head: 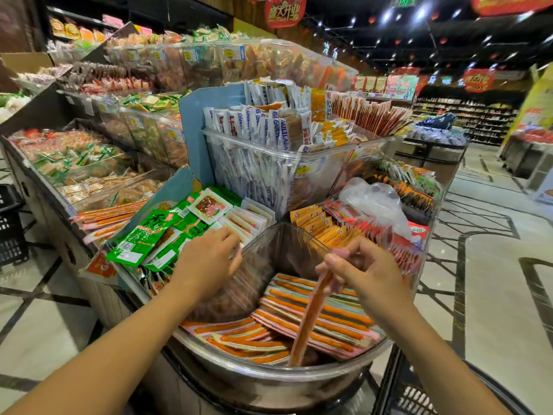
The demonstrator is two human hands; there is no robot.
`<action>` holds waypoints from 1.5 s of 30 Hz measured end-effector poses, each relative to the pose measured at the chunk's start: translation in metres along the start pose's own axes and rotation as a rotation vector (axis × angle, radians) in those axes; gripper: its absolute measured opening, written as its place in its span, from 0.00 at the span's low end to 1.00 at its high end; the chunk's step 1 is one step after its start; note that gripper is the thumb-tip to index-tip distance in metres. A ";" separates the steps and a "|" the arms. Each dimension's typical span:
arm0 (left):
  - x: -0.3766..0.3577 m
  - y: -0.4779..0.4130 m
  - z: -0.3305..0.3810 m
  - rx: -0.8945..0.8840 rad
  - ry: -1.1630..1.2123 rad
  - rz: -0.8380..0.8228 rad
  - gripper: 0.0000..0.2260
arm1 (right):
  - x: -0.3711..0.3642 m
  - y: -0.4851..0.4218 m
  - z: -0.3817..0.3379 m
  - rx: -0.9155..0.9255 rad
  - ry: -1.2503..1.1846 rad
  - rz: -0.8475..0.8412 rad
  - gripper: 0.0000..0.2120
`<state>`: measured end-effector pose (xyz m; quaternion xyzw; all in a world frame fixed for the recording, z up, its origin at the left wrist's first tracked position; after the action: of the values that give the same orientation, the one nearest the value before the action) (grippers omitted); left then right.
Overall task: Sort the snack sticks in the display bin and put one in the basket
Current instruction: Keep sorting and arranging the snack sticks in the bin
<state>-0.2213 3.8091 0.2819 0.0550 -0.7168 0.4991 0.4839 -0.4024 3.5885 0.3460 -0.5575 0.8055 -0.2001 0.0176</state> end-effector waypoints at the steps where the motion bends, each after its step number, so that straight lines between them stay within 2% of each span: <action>1: 0.000 -0.001 0.001 -0.042 -0.011 -0.001 0.12 | 0.003 0.000 -0.002 0.000 -0.022 0.016 0.08; 4: 0.004 -0.003 0.017 -0.148 0.067 0.033 0.10 | 0.010 -0.005 -0.009 0.014 -0.048 0.067 0.09; 7: 0.018 0.007 0.060 -0.180 0.324 0.064 0.12 | 0.015 -0.011 -0.015 0.024 -0.058 0.125 0.08; 8: 0.022 0.011 0.075 -0.128 0.474 0.013 0.14 | 0.017 -0.013 -0.016 0.027 -0.061 0.143 0.08; 10: 0.021 0.019 0.097 0.039 0.762 -0.213 0.18 | 0.019 -0.017 -0.018 0.034 -0.062 0.167 0.09; 12: 0.013 0.025 0.108 0.080 0.900 -0.366 0.16 | 0.021 -0.019 -0.018 0.038 -0.072 0.176 0.10; 14: 0.009 0.029 0.109 0.076 0.895 -0.387 0.04 | 0.024 -0.021 -0.017 0.050 -0.062 0.187 0.12; 16: 0.006 0.030 0.108 0.109 0.934 -0.400 0.10 | 0.026 -0.022 -0.015 0.057 -0.077 0.208 0.11; 21: 0.006 0.031 0.105 0.208 1.115 -0.448 0.05 | 0.021 -0.017 0.001 -0.045 -0.149 0.172 0.04; 24: 0.009 0.031 0.106 0.207 1.156 -0.464 0.06 | 0.011 -0.012 0.020 -0.098 0.054 0.038 0.01; 27: 0.010 0.031 0.107 0.209 1.181 -0.472 0.04 | 0.003 -0.008 0.035 -0.103 0.178 -0.063 0.03; 29: 0.008 0.032 0.108 0.236 1.192 -0.497 0.04 | 0.003 -0.009 0.038 -0.076 0.224 -0.033 0.04; 32: 0.007 0.031 0.108 0.278 1.187 -0.541 0.09 | 0.011 -0.014 0.039 -0.058 0.208 0.086 0.06; 34: 0.007 0.031 0.107 0.299 1.174 -0.530 0.06 | 0.019 -0.016 0.040 -0.068 0.189 0.173 0.07; 37: 0.007 0.030 0.104 0.312 1.107 -0.494 0.03 | 0.030 -0.014 0.041 -0.001 0.407 0.306 0.11; 39: 0.006 0.030 0.103 0.304 1.081 -0.503 0.04 | 0.030 -0.009 0.034 0.160 0.537 0.340 0.10; 41: 0.006 0.030 0.102 0.296 1.075 -0.500 0.04 | 0.027 -0.006 0.026 0.394 0.744 0.219 0.07; 42: 0.006 0.030 0.101 0.290 1.072 -0.486 0.04 | 0.023 -0.007 0.025 0.458 0.862 0.097 0.11; 44: 0.009 0.030 0.101 0.277 1.081 -0.451 0.03 | 0.017 -0.010 0.027 0.470 1.046 -0.135 0.19; 45: 0.012 0.030 0.101 0.276 1.099 -0.437 0.02 | 0.014 -0.011 0.025 0.465 1.102 -0.181 0.18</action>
<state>-0.3084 3.7514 0.2677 -0.0026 -0.2630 0.4317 0.8628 -0.3913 3.5653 0.3295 -0.4195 0.5806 -0.6309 -0.2981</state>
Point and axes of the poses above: each hand's wrist, its own y-axis away from the middle knuckle, its own x-axis out of the back of the hand, z = x × y, the point moved 2 cm from there along -y, towards the middle knuckle, and after that the axes turned 1 degree about z, right-handed, at the moved point
